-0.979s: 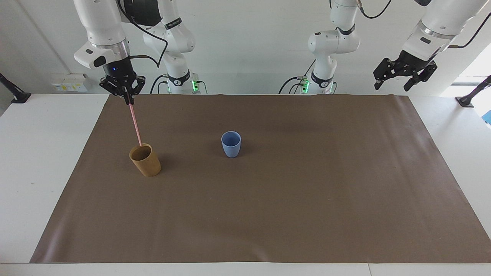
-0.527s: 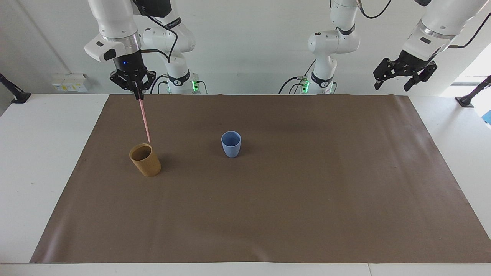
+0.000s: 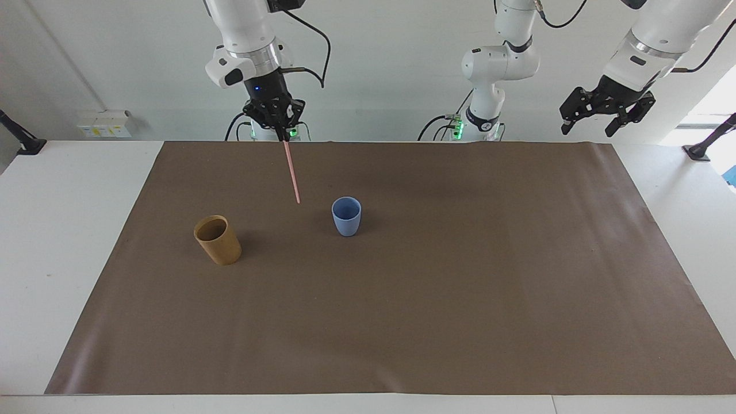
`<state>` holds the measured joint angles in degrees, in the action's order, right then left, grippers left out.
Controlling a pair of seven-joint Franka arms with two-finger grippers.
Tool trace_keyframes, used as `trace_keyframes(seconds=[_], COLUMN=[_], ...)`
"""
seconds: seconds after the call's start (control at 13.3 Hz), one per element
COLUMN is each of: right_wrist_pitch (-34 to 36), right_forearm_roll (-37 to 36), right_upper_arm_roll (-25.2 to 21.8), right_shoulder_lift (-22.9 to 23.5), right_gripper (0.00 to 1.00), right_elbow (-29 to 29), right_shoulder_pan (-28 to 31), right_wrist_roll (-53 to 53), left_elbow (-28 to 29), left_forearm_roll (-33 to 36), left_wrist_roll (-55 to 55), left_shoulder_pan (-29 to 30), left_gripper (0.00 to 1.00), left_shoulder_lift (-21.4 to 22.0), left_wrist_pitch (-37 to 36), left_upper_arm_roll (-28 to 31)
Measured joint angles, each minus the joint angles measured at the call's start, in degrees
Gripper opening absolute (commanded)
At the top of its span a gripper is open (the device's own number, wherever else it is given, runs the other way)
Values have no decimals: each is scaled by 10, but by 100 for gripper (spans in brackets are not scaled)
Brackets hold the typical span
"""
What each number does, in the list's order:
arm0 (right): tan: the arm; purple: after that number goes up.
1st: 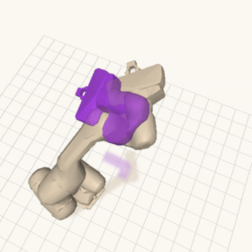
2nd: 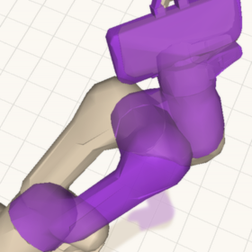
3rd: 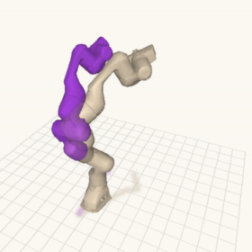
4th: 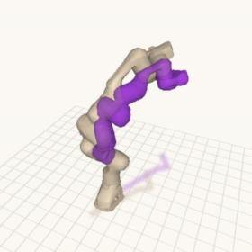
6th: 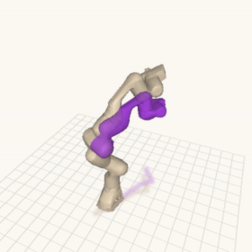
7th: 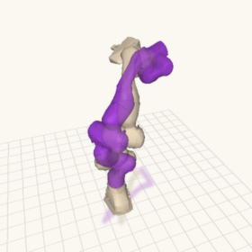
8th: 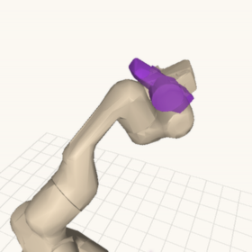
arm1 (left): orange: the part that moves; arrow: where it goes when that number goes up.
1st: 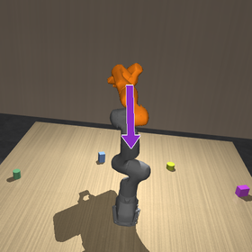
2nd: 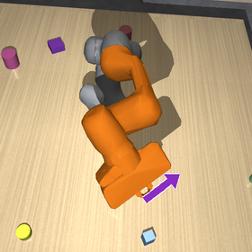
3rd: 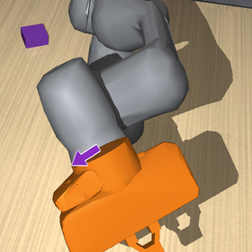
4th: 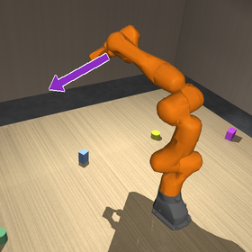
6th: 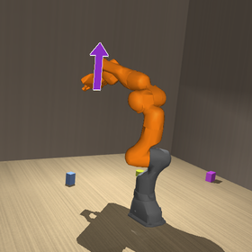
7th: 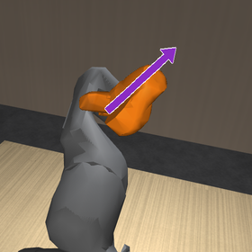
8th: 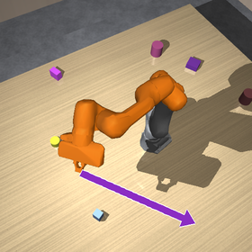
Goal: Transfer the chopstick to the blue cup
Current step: 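Carry the pink chopstick with the right gripper over the blue cup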
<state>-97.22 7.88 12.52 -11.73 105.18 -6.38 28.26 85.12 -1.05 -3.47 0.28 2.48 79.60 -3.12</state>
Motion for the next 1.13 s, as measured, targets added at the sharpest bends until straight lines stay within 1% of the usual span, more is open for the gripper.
trace_keyframes(seconds=[0.23, 0.6, 0.83, 1.13], right_wrist_pitch=[-16, -43, -108, -151], right_forearm_roll=[12, 23, 22, 19], right_upper_arm_roll=[2, 2, 2, 2], right_shoulder_lift=[9, 31, 46, 50], right_gripper=[0, 0, 0, 0], right_elbow=[0, 13, 45, 84], right_shoulder_pan=[-35, -60, -72, -75], right_wrist_roll=[39, 39, 39, 39], left_elbow=[0, 0, 0, 0], left_forearm_roll=[0, 0, 0, 0], left_wrist_roll=[0, 0, 0, 0], left_shoulder_pan=[0, 0, 0, 0], left_gripper=[100, 100, 100, 100], left_shoulder_lift=[0, 0, 0, 0], left_wrist_pitch=[0, 0, 0, 0], left_upper_arm_roll=[0, 0, 0, 0])
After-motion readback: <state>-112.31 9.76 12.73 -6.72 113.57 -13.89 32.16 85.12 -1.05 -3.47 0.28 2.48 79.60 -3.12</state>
